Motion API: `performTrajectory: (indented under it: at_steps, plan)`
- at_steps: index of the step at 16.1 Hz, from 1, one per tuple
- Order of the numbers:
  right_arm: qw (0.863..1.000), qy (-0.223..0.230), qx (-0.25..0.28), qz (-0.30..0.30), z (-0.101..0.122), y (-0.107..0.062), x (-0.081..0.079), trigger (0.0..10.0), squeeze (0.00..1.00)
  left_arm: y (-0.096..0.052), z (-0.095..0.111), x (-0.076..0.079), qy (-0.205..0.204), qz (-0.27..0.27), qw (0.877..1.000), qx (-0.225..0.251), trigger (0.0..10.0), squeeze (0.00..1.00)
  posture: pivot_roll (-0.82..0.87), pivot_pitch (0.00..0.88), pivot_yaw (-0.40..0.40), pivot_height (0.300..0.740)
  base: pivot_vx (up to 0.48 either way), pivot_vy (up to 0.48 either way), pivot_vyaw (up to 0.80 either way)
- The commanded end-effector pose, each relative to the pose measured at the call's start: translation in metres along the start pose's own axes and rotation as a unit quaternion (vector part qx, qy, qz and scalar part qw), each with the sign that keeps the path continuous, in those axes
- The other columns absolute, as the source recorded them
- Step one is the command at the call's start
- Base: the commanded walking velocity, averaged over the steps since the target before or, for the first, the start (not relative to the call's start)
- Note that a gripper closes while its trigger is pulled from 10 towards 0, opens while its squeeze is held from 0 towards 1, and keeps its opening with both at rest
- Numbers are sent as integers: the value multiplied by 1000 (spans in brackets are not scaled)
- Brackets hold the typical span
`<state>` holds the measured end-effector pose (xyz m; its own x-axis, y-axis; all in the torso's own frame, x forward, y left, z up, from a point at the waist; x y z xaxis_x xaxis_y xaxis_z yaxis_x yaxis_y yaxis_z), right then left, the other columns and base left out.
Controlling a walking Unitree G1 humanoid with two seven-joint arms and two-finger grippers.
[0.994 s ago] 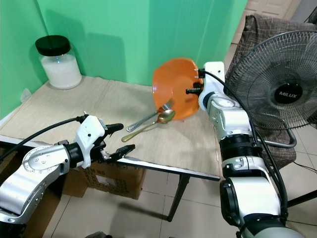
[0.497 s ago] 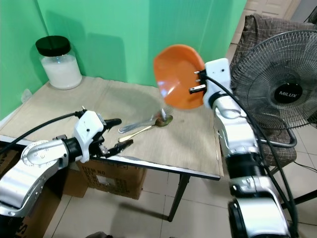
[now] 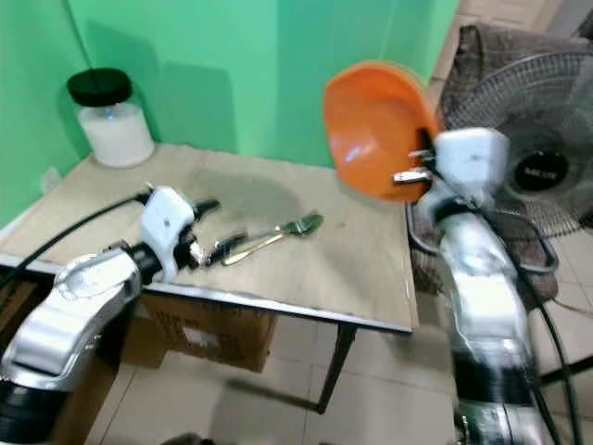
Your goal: Setting the table
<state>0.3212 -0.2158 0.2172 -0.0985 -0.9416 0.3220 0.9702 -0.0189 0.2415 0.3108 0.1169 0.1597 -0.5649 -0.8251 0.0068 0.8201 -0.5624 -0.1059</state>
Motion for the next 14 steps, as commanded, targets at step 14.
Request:
performTrajectory:
  at_steps: [14]
  plan:
    - [992,67,-106,1,-23,-73,-33,10000,0,-22,-12,5,-67,150,986,31,10000,0,-164,0,-59,740,0,0,-500]
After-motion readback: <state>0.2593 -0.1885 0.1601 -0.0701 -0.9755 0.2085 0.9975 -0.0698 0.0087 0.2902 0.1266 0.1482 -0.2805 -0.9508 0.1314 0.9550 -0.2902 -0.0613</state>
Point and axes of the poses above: a point about 5 cm out from each wrist's last joint towards the gripper, its own y axis pointing out of the wrist towards the gripper, its own z axis along the axis of the wrist's last joint, x = y × z, the point moved 3 cm from there along y, pointing out of the wrist towards the gripper, and after that the axes turned 13 degrees about -y, right-handed, at the moved point
